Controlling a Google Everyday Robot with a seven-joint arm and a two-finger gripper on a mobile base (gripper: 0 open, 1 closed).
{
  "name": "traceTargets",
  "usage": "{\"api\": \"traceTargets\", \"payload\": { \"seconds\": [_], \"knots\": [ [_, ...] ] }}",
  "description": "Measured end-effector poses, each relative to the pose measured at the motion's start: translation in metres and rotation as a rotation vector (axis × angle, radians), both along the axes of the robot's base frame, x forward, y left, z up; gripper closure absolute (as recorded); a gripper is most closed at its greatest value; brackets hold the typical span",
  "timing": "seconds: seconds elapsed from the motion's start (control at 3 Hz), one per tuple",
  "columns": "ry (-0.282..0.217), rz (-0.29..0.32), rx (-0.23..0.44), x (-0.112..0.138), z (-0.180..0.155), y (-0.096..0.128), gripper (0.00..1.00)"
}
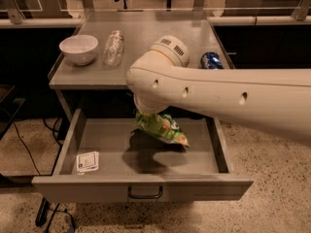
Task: Place green rice chip bag into top drawer
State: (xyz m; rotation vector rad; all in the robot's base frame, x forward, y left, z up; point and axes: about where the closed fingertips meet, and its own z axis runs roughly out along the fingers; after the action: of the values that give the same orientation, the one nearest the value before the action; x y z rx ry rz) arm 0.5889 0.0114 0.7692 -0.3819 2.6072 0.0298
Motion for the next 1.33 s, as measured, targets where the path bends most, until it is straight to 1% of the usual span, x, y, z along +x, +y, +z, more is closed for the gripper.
{"api": "traceTargets", "payload": {
  "seconds": [1.0,1.33],
  "knots": [
    [0.051,-0.074,-0.124,-0.016,-0.038,-0.004,1.00],
    [0.078,-0.092,-0.143,-0.025,-0.050,-0.003,1.00]
  ]
}}
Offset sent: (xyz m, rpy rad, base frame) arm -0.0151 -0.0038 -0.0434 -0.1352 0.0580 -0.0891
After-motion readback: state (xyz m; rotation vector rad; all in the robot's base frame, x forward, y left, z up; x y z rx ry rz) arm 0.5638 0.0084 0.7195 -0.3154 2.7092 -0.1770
